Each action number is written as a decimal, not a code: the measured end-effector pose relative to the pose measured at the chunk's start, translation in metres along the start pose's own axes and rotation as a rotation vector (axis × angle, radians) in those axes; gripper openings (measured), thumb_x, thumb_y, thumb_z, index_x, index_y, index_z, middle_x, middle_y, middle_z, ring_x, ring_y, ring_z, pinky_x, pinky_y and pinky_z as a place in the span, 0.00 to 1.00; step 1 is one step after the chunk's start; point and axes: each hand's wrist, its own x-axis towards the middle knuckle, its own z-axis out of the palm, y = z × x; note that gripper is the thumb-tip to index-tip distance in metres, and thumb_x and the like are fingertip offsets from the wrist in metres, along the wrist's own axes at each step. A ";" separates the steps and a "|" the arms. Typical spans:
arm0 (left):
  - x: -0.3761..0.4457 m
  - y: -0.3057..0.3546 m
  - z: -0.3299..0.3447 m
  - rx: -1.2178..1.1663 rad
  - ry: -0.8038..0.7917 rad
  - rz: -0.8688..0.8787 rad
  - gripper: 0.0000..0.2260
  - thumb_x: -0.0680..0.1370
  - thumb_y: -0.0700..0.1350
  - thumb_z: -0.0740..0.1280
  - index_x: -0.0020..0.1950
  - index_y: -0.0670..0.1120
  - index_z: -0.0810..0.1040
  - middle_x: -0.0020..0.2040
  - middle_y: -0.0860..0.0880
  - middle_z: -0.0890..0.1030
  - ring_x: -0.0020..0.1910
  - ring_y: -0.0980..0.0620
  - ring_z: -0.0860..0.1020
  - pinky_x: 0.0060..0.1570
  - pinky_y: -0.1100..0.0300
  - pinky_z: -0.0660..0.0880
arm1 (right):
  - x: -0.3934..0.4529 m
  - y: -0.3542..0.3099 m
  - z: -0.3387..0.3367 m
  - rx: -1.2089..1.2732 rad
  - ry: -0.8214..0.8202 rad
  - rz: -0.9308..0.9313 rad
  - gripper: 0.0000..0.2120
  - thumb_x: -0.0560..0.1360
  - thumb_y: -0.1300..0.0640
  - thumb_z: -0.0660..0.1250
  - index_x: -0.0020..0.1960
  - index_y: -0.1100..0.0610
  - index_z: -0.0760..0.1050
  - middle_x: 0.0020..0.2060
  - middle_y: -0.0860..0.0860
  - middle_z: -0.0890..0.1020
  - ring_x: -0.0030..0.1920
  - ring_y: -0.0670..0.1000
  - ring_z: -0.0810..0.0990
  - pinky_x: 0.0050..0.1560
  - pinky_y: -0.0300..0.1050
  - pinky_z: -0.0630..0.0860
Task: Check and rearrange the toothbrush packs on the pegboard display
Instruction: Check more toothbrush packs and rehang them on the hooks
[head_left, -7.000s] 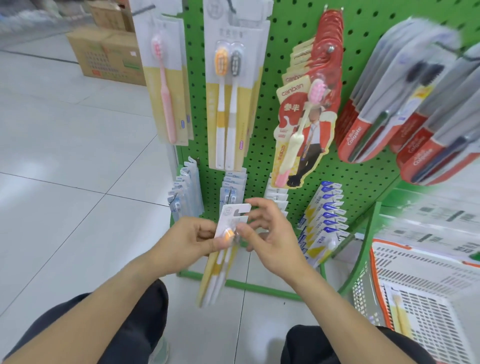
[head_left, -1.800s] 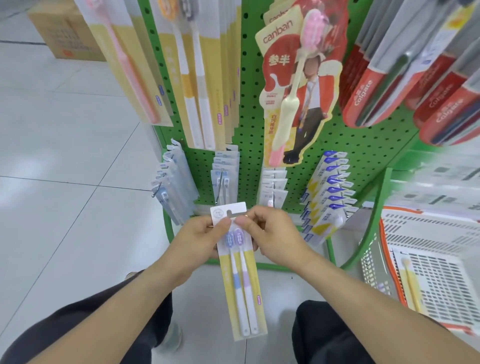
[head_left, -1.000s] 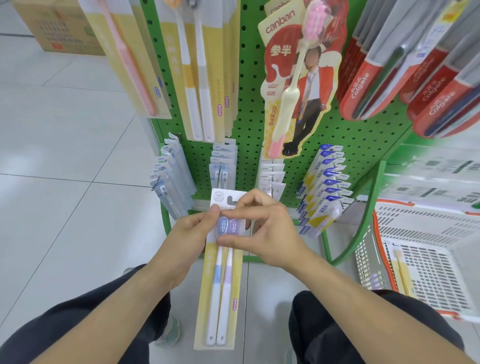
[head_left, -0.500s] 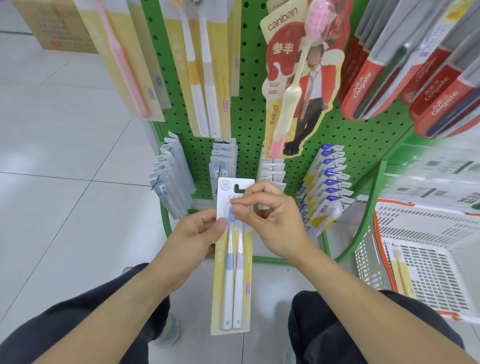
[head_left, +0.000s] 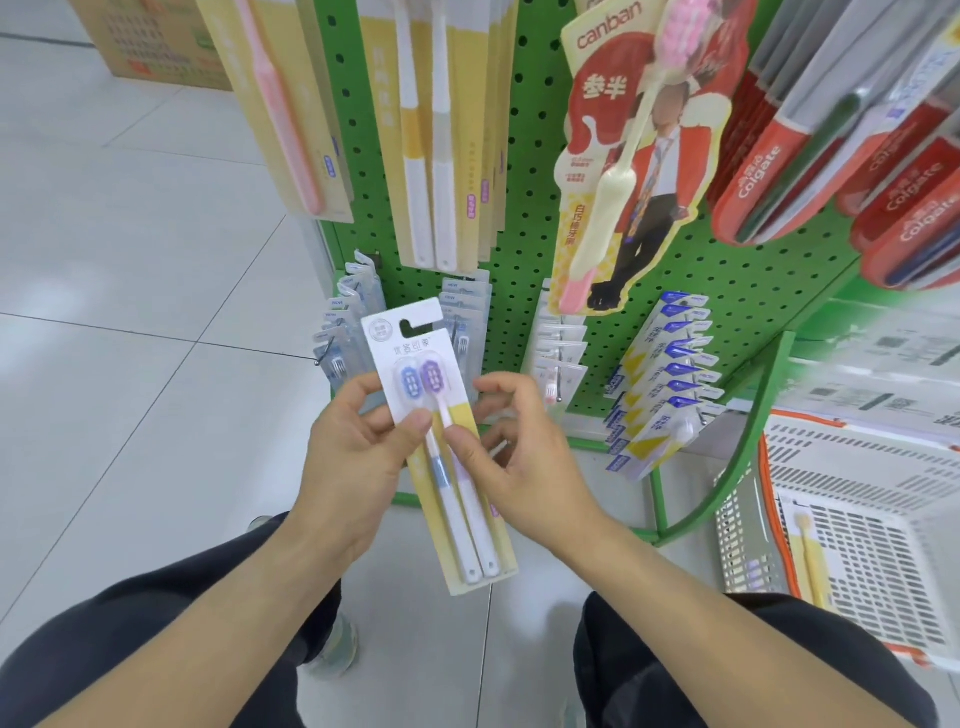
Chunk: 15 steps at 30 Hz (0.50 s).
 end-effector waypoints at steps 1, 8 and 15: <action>0.000 0.000 -0.001 -0.007 0.011 0.004 0.14 0.78 0.31 0.67 0.62 0.41 0.74 0.47 0.43 0.87 0.42 0.47 0.86 0.44 0.56 0.83 | 0.001 0.000 -0.001 0.029 -0.041 0.063 0.14 0.77 0.50 0.72 0.59 0.48 0.71 0.46 0.45 0.80 0.35 0.46 0.79 0.38 0.43 0.76; -0.005 -0.005 0.003 0.107 -0.063 -0.015 0.23 0.78 0.25 0.64 0.65 0.50 0.72 0.49 0.47 0.87 0.47 0.50 0.85 0.48 0.57 0.82 | 0.004 0.000 -0.005 0.035 -0.085 0.180 0.09 0.77 0.51 0.71 0.45 0.57 0.78 0.30 0.52 0.79 0.28 0.43 0.72 0.32 0.39 0.69; -0.002 -0.003 0.003 0.048 -0.088 0.006 0.29 0.75 0.20 0.62 0.66 0.50 0.73 0.49 0.47 0.87 0.47 0.52 0.84 0.46 0.60 0.81 | 0.004 -0.003 -0.012 0.163 -0.169 0.188 0.04 0.77 0.57 0.72 0.48 0.57 0.79 0.33 0.48 0.82 0.31 0.45 0.76 0.32 0.39 0.72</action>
